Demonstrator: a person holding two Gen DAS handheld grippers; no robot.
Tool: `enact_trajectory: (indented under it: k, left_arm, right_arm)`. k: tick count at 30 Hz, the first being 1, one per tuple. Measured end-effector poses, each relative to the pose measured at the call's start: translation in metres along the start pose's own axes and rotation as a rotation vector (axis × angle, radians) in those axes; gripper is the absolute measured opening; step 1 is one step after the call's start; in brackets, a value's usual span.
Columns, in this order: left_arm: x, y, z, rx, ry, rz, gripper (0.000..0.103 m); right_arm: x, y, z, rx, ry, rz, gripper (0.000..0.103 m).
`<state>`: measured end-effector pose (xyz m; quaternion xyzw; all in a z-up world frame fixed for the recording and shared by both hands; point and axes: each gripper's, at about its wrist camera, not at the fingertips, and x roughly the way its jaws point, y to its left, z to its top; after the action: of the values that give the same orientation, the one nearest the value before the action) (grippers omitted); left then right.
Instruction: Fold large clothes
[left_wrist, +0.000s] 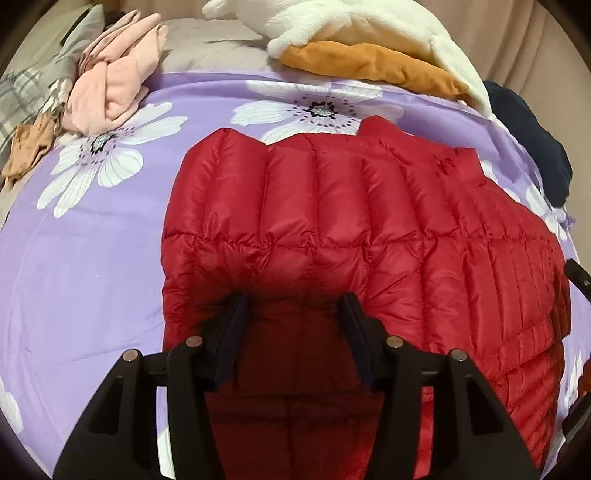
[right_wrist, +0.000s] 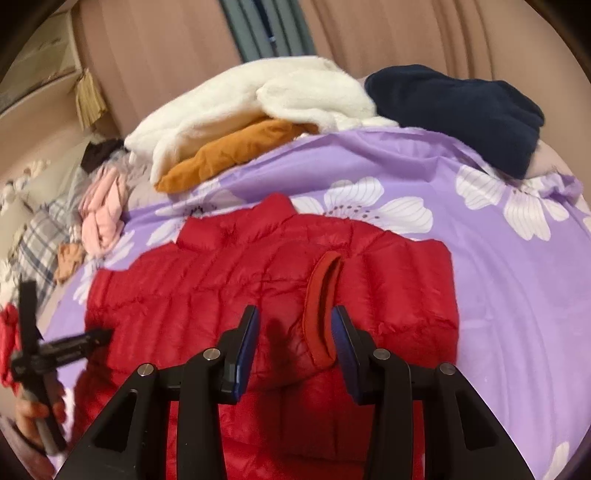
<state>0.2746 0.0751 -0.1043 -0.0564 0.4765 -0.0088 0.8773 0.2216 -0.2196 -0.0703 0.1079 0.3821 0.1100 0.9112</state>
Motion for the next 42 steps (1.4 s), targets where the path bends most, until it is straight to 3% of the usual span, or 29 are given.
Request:
enact_trajectory:
  k: [4,6,8,12,15,20,26,34,42]
  left_arm:
    - [0.004,-0.005,0.0,0.033,0.001,0.015,0.054]
    - [0.009,-0.003,-0.002,0.023,0.007,0.0,0.054]
    - [0.015,-0.002,-0.002,0.026,0.014,-0.005,0.054]
    - [0.019,-0.007,-0.001,0.049,0.026,0.019,0.056]
    - [0.01,-0.004,0.001,0.009,0.04,0.024,0.057]
    - [-0.044,0.018,-0.025,-0.064,0.006,-0.069,0.075]
    - [-0.091,0.063,-0.091,-0.198,0.025,-0.206,0.08]
    - [-0.097,0.071,-0.173,-0.328,0.114,-0.323,0.08]
    - [-0.104,0.055,-0.193,-0.356,0.119,-0.427,0.08]
  right_arm:
    - [0.017,0.009,-0.004,-0.036,0.026,-0.018,0.043]
    - [0.038,0.008,-0.012,-0.047,0.106,-0.053,0.043]
    - [0.052,0.009,-0.022,-0.078,0.124,-0.078,0.043]
    - [0.053,0.017,-0.022,-0.122,0.128,-0.116,0.043]
    - [0.046,0.014,-0.014,-0.091,0.153,-0.106,0.043]
    - [-0.017,0.0,-0.013,0.005,0.094,0.001,0.044]
    - [-0.088,-0.05,-0.058,0.119,0.091,0.057,0.052]
    - [-0.126,-0.102,-0.119,0.33,0.146,0.134,0.052]
    - [-0.12,-0.1,-0.161,0.427,0.216,0.243,0.052]
